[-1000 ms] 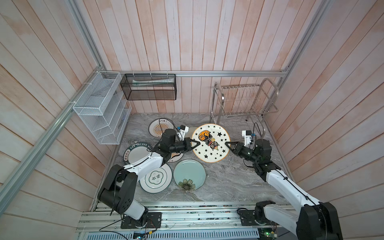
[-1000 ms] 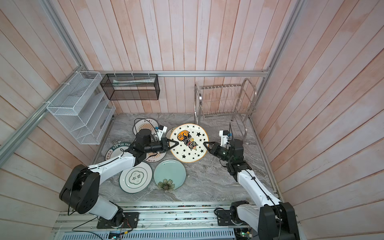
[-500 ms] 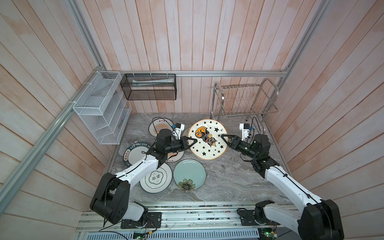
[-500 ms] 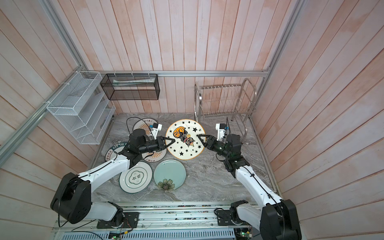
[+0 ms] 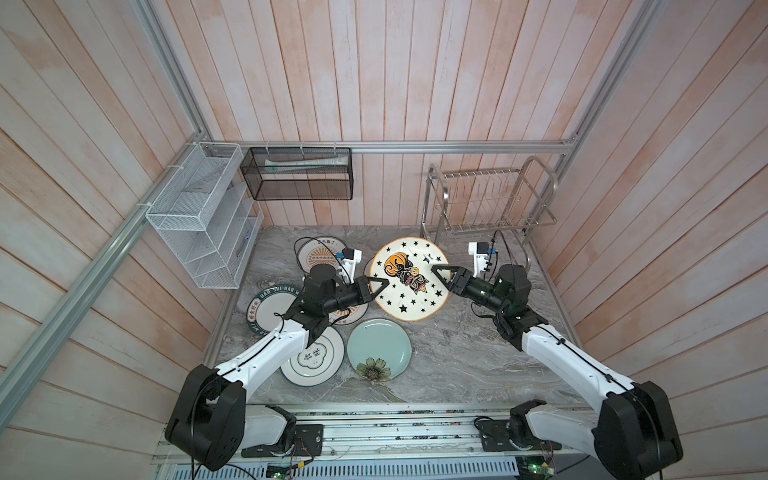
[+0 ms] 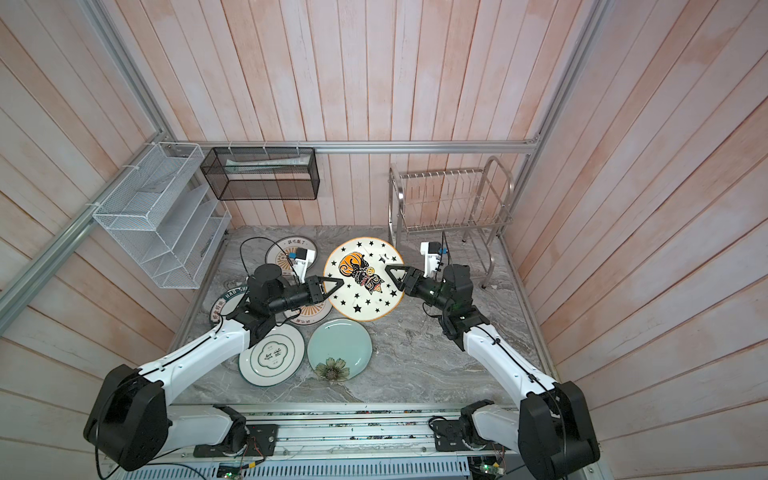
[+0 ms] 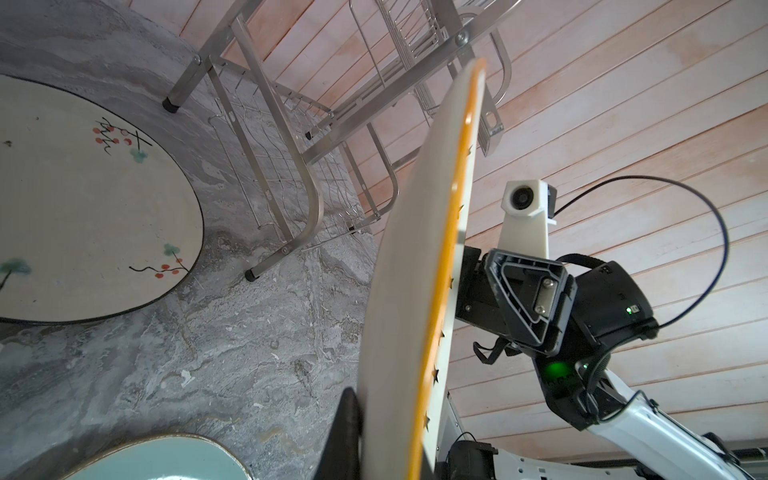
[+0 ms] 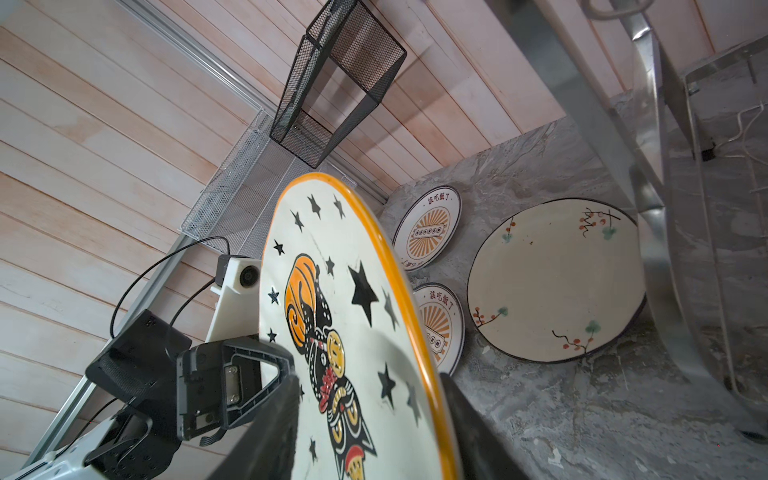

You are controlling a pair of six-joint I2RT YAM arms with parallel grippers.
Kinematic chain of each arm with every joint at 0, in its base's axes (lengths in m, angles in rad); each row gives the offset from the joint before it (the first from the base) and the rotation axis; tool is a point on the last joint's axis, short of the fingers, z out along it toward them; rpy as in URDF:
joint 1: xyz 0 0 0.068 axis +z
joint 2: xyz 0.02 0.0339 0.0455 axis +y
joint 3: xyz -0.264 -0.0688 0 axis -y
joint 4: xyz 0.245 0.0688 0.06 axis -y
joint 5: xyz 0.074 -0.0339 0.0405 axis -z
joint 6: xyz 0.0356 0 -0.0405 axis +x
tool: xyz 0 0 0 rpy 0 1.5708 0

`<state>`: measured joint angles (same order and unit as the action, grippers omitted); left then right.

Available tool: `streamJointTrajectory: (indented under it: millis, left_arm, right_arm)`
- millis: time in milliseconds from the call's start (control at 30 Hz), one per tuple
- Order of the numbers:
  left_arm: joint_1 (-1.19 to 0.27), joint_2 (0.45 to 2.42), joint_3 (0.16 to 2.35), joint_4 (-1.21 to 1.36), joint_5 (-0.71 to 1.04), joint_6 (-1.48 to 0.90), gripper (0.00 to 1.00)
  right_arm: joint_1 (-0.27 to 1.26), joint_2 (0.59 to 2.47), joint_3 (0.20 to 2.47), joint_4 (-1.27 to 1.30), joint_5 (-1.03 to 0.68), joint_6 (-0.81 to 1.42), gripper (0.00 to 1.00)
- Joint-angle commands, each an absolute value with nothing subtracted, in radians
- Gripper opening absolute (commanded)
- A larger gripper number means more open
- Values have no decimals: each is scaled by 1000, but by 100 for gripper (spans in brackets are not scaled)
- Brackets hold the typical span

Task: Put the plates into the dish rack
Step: 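Raise the star plate upright with the right gripper while the left grasps its rim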

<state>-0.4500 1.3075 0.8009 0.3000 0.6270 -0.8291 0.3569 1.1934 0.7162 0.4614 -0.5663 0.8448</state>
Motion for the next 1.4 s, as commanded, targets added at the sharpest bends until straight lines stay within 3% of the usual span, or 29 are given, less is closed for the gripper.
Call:
streamJointTrajectory:
  millis: [0, 900, 1167, 1367]
  left_arm:
    - [-444, 1238, 807, 440, 606, -798, 0]
    - [-439, 1199, 792, 465, 531, -799, 0]
    - [-440, 1195, 783, 490, 511, -797, 0]
    - [-440, 1199, 781, 495, 506, -792, 0]
  right_arm:
    - [373, 1178, 723, 534, -590, 847, 54]
    - [459, 1193, 660, 640, -508, 882, 54]
    - [461, 1216, 666, 658, -550, 885, 53]
    - [465, 1248, 675, 694, -611, 899, 47]
